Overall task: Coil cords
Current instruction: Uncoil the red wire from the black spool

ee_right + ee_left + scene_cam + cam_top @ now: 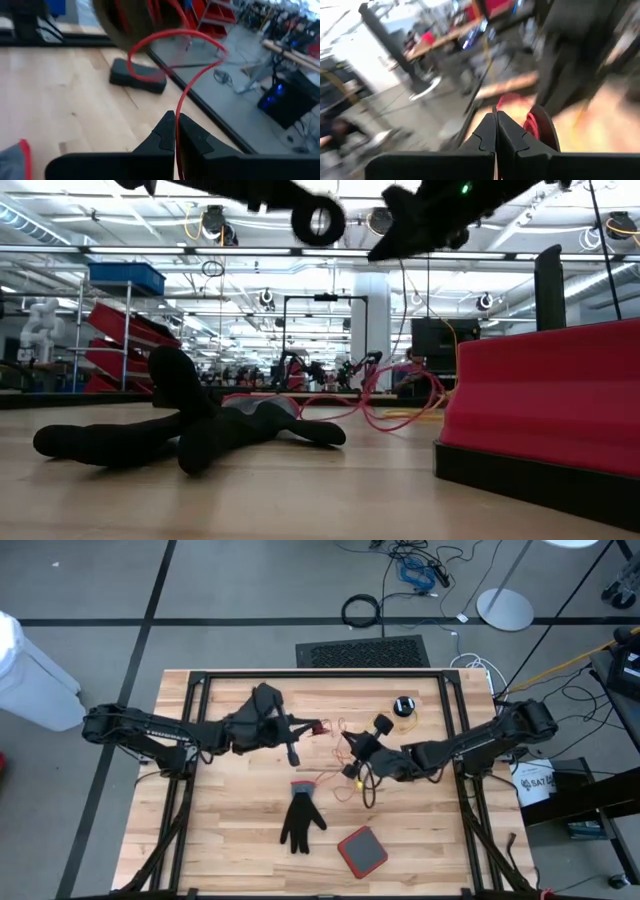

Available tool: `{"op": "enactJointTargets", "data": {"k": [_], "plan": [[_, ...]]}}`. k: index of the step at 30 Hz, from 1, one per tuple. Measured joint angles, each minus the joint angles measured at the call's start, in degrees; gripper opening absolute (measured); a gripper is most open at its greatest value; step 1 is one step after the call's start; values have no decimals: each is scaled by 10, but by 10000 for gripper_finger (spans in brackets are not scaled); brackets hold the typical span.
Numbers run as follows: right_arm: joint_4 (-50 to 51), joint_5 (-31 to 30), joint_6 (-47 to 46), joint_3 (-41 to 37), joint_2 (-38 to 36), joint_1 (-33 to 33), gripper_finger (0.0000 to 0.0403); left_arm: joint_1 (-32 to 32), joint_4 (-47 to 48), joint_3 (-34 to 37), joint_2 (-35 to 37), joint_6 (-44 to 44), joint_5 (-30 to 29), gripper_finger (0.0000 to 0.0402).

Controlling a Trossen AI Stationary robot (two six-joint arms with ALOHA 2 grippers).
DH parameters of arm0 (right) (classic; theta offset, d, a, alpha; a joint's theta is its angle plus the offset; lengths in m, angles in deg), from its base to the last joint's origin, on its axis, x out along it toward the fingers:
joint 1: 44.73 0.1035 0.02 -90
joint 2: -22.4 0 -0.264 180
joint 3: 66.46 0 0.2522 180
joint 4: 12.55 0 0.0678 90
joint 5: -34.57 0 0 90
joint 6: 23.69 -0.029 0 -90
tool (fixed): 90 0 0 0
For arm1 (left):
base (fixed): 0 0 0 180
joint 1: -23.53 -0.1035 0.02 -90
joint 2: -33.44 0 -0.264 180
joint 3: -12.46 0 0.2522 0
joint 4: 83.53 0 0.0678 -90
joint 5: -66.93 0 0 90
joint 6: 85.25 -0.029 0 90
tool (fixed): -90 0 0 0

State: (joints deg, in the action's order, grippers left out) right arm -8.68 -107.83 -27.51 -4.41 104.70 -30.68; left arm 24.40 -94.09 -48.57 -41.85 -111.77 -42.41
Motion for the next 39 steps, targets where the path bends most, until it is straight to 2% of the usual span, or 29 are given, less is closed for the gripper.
{"op": "enactJointTargets", "data": {"k": [6, 10, 16, 23, 26, 32, 35, 39], "plan": [[-80, 9, 93, 0, -15, 50, 0, -3, 57, 0, 0, -71, -92, 0], [-133, 70, 149, 0, -15, 82, 0, -7, 55, 0, 0, -100, -125, 0], [-133, 161, 123, 0, -8, 85, 0, -17, -30, 0, -1, -67, -117, 0], [-97, 194, 79, 0, 31, 61, 0, -20, -144, 0, -1, -38, -89, 0], [-57, 186, 52, 0, 40, 45, 0, -20, -156, 0, -1, -15, -70, 0], [71, 103, -24, 0, 38, 10, 0, -18, -157, 0, -1, 51, 3, 0], [112, 75, -52, 0, 36, 2, 0, -12, -156, 0, -1, 52, 13, 0], [117, 74, -55, 0, 34, 2, 4, -7, -152, 0, -1, 50, 18, 0]]}}
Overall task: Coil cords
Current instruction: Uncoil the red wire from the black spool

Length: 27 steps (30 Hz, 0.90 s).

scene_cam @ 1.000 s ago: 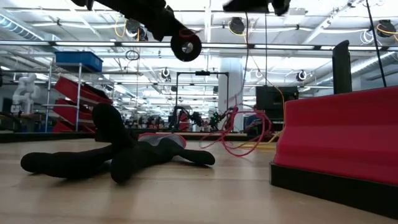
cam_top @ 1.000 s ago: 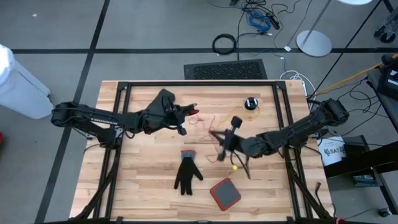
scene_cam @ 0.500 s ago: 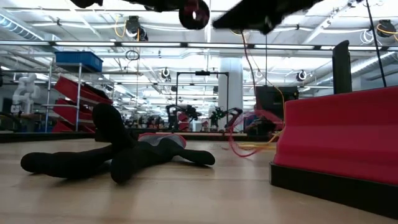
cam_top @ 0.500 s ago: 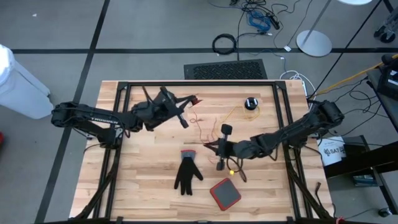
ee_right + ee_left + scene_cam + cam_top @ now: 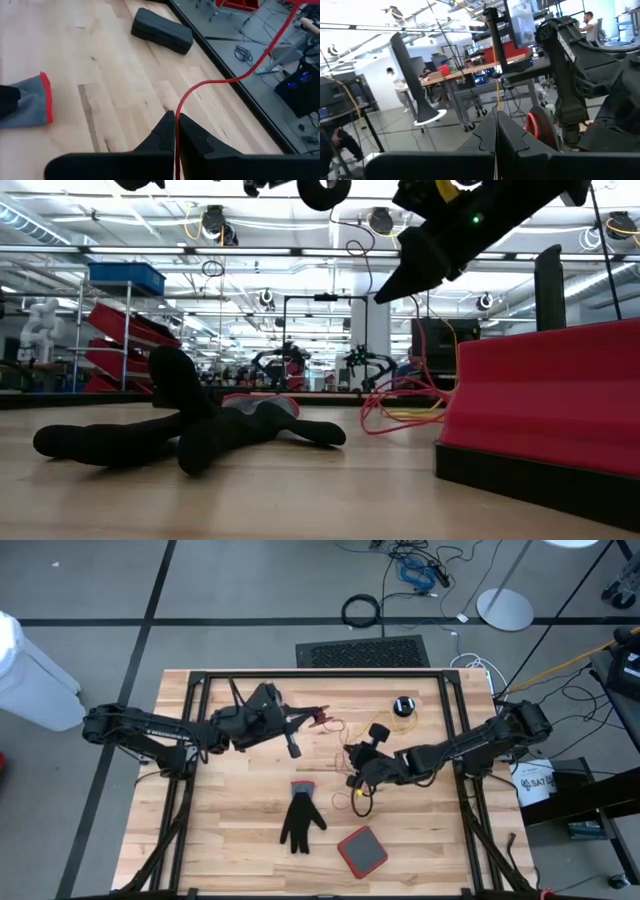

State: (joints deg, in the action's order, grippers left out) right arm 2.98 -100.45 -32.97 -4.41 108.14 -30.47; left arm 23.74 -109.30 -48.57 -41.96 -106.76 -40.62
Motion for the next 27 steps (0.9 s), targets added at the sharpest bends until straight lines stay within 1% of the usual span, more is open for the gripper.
{"op": "enactJointTargets", "data": {"k": [3, 8, 10, 13, 17, 20, 25, 27], "plan": [[0, 5, 2, 0, 0, 10, 29, 0, 2, 0, 0, 0, 2, 0], [10, 5, -24, 0, 0, 47, 96, 0, 19, 0, 0, -2, 2, 0], [12, 1, -34, 0, 0, 64, 123, 0, 26, 0, 0, -2, 3, 0], [12, -17, -36, 0, 0, 87, 148, 0, 29, 0, 0, -2, 3, 0], [-16, -73, -8, 0, 0, 110, 158, 0, 28, 0, 0, 0, 3, 0], [-72, -116, 46, 0, 0, 119, 157, 0, 28, 0, 0, 2, 5, 0], [-193, -116, 141, 0, 0, 109, 146, 0, 28, 0, 0, 14, 10, 0], [-226, -98, 168, 0, 0, 97, 143, 0, 28, 0, 0, 17, 13, 0]]}}
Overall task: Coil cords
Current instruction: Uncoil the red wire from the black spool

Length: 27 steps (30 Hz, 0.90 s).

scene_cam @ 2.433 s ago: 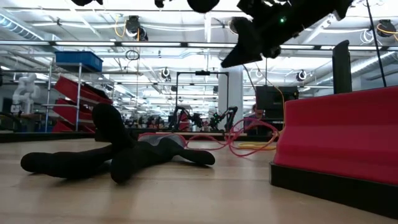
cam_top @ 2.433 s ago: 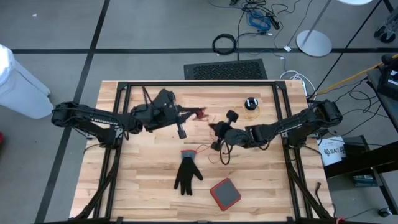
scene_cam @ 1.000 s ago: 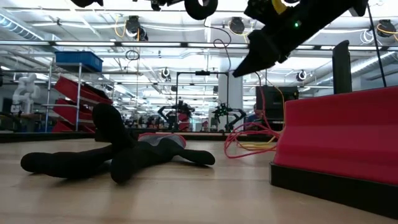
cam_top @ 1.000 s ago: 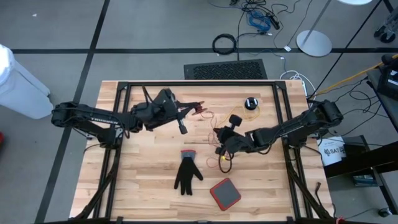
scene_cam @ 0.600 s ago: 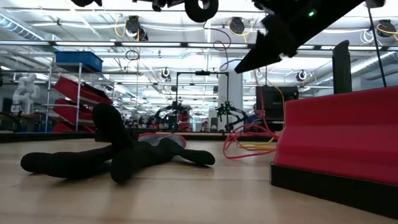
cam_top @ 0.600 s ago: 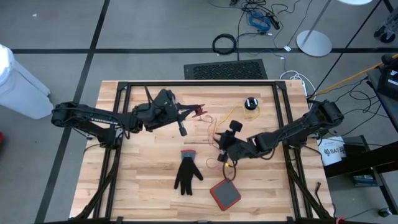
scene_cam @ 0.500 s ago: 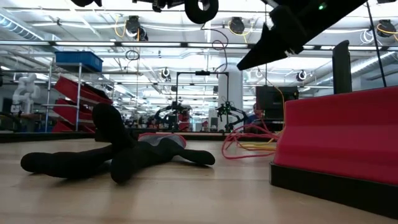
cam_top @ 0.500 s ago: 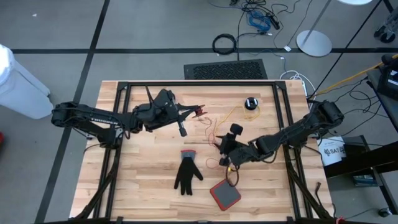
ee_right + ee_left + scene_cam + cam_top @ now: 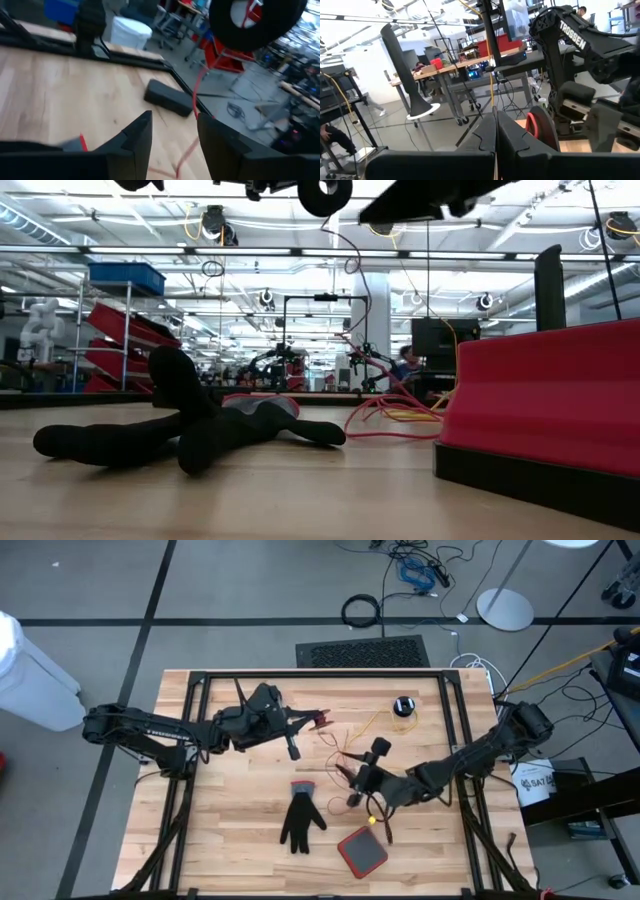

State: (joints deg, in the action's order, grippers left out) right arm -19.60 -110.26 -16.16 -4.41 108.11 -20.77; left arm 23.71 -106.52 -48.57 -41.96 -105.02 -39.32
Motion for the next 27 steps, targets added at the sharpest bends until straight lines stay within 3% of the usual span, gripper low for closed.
{"op": "enactJointTargets", "data": {"k": [5, 20, 27], "plan": [[-49, 93, 15, 0, 1, -47, 139, 1, 0, 0, 0, 16, 20, 0], [-211, 253, 26, -38, 3, -132, 139, 5, -3, 0, 0, 45, 60, 0], [-219, 249, 19, -38, 3, -146, 139, 6, -9, 0, 0, 66, 83, 0]]}}
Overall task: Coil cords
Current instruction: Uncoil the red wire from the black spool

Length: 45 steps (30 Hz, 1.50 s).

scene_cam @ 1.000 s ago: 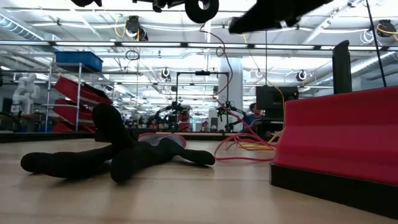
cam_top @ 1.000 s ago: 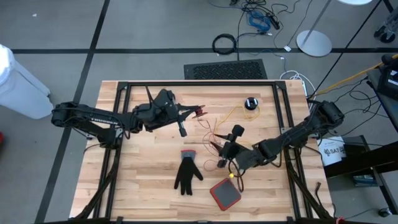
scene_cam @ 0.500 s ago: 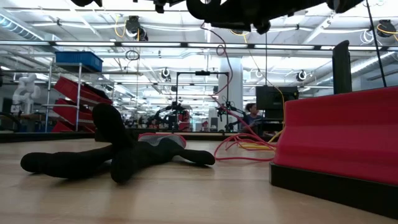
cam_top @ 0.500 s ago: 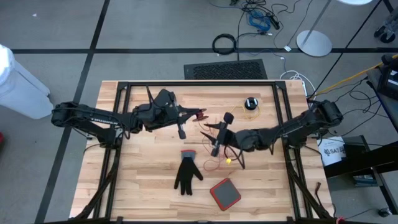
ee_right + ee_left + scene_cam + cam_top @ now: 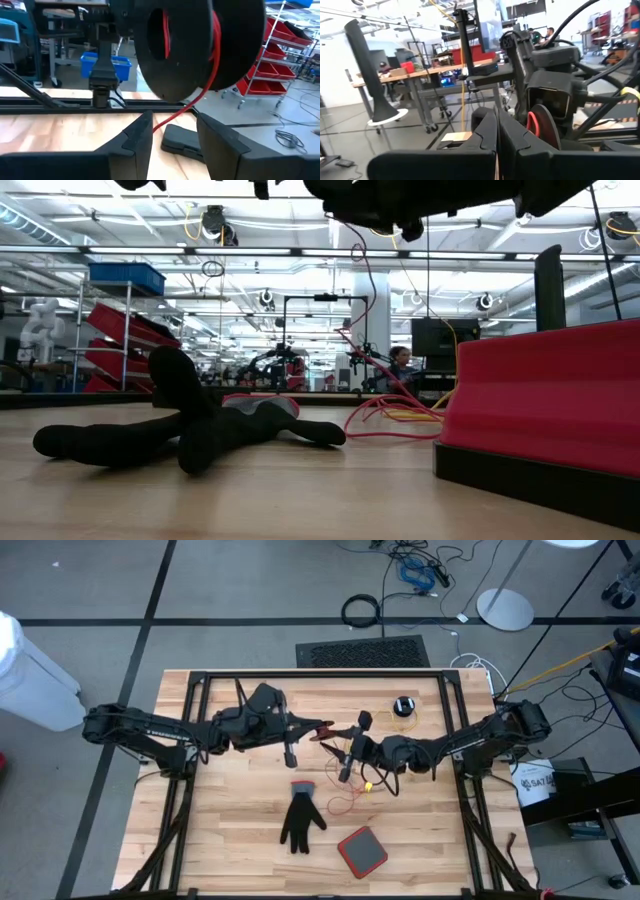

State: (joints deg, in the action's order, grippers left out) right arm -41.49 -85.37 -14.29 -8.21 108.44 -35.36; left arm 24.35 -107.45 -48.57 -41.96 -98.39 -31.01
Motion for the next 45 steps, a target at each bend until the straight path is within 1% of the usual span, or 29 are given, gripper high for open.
{"op": "enactJointTargets", "data": {"k": [10, 13, 15, 17, 22, 23, 25, 29, 33, 35, 38, 42, 45], "plan": [[-16, 17, -4, 0, 0, -11, 139, 1, -10, 0, 0, 28, 44, 0], [-20, 18, -7, 0, 0, -11, 132, 1, -9, 0, 0, 35, 47, 0], [-20, 18, -7, 0, 0, -12, 119, 1, -9, 0, 0, 39, 48, 0], [-20, 18, -6, 0, 0, -12, 97, 1, -8, 0, 0, 39, 52, 0], [-15, 18, 3, 0, 0, -12, 19, 1, -8, 0, 0, 52, 73, 0], [-10, 18, 4, 0, 0, -13, 10, 1, -7, 0, 0, 52, 73, 0], [1, 10, 2, 0, 0, -13, 6, 1, -3, 0, 0, 48, 72, 0], [36, -47, -3, 0, 0, -10, 2, -5, 26, 0, 0, 12, 36, 0], [62, -106, -12, 0, 0, 2, 1, -22, 76, 0, 0, -12, 3, 0], [70, -132, -12, -1, 0, 10, 1, -29, 100, 0, 0, -24, -9, 0], [75, -164, -12, -1, 0, 22, 1, -34, 132, 0, 0, -52, -43, 0], [68, -178, -8, -1, 0, 41, 1, -35, 156, 0, 0, -100, -108, 0], [52, -176, 8, -1, 0, 52, 0, -35, 158, 0, 0, -113, -119, 0]]}}
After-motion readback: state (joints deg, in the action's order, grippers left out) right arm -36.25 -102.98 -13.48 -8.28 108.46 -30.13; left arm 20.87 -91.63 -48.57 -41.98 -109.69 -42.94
